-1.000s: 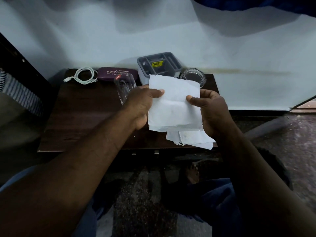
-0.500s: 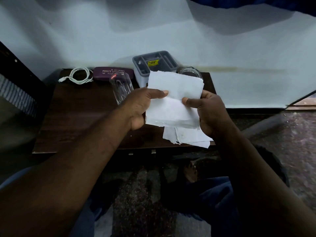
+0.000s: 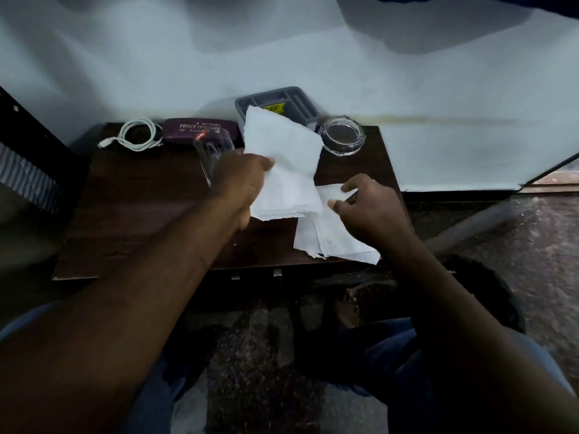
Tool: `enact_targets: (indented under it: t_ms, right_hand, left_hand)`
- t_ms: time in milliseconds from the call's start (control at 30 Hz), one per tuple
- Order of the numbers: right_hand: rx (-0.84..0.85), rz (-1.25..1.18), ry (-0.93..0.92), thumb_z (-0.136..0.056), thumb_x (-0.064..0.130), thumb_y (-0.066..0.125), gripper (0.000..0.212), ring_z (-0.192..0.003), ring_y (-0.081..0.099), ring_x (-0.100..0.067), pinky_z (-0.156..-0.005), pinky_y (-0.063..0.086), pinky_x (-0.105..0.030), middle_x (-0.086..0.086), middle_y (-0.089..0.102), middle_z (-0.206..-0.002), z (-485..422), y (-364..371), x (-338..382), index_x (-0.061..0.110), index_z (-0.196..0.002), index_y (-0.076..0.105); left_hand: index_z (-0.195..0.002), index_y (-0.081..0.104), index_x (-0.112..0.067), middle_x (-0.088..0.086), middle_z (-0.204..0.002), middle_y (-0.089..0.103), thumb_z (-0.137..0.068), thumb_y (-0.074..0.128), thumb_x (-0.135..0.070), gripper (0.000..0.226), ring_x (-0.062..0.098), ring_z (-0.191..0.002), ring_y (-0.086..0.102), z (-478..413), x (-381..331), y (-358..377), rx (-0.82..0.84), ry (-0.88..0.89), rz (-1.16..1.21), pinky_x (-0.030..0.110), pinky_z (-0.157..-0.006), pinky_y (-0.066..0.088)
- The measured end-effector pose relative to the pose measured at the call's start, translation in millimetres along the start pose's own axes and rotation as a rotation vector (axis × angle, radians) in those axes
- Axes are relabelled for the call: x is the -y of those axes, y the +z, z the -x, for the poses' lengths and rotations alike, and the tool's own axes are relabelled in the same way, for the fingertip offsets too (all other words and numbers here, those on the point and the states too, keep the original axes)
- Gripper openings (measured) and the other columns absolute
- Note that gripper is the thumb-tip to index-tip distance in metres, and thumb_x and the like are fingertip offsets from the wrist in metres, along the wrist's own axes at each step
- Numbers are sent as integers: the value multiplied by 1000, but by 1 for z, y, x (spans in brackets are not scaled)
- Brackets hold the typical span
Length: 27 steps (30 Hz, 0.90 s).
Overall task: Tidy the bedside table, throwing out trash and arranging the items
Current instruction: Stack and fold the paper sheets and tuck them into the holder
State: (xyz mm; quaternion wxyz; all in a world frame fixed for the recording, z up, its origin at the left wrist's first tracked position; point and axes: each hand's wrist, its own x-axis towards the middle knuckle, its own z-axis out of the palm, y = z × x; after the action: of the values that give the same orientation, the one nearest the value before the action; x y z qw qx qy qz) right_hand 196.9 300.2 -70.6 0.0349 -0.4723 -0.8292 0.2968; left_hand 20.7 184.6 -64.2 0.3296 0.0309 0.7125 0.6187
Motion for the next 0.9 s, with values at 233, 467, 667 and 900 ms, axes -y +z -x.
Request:
enact_targets:
  t_ms: [233, 467, 667, 900]
  right_hand:
    - [209, 276, -6, -72, 49, 92, 48, -102, 64, -22, -90, 57, -41, -2, 69, -104, 11, 8, 3, 23, -103, 67]
    - [198, 359, -52, -85, 20, 78, 13, -94, 69, -24, -80, 59, -34, -2, 72, -103, 9, 15, 4, 23, -94, 70]
    - [427, 112, -78, -79, 20, 90, 15, -60, 72, -9, -56, 55, -18, 3, 78, -73, 11, 3, 15, 18, -79, 75]
    - [233, 204, -127, -84, 33, 85, 18, -83, 71, -14, -80, 61, -37, 4, 76, -82, 9, 4, 11, 20, -81, 73]
  left_hand:
    - [-89, 67, -24, -4, -98, 73, -90, 74, -13, 13, 23, -96, 72, 1, -4, -2, -51, 57, -12, 44, -92, 61]
    - [-86, 63, -24, -4, -97, 72, -91, 73, -13, 16, 22, -94, 72, 5, -1, 0, 18, 18, -31, 45, -91, 61]
    - [-92, 66, -21, 2, -104, 75, -91, 74, -16, 10, 24, -95, 73, 9, -1, 0, 18, 23, -87, 46, -93, 61]
    - [-95, 66, -21, 3, -108, 76, -90, 75, -16, 11, 25, -97, 73, 14, -1, 1, 0, 33, -132, 47, -94, 60]
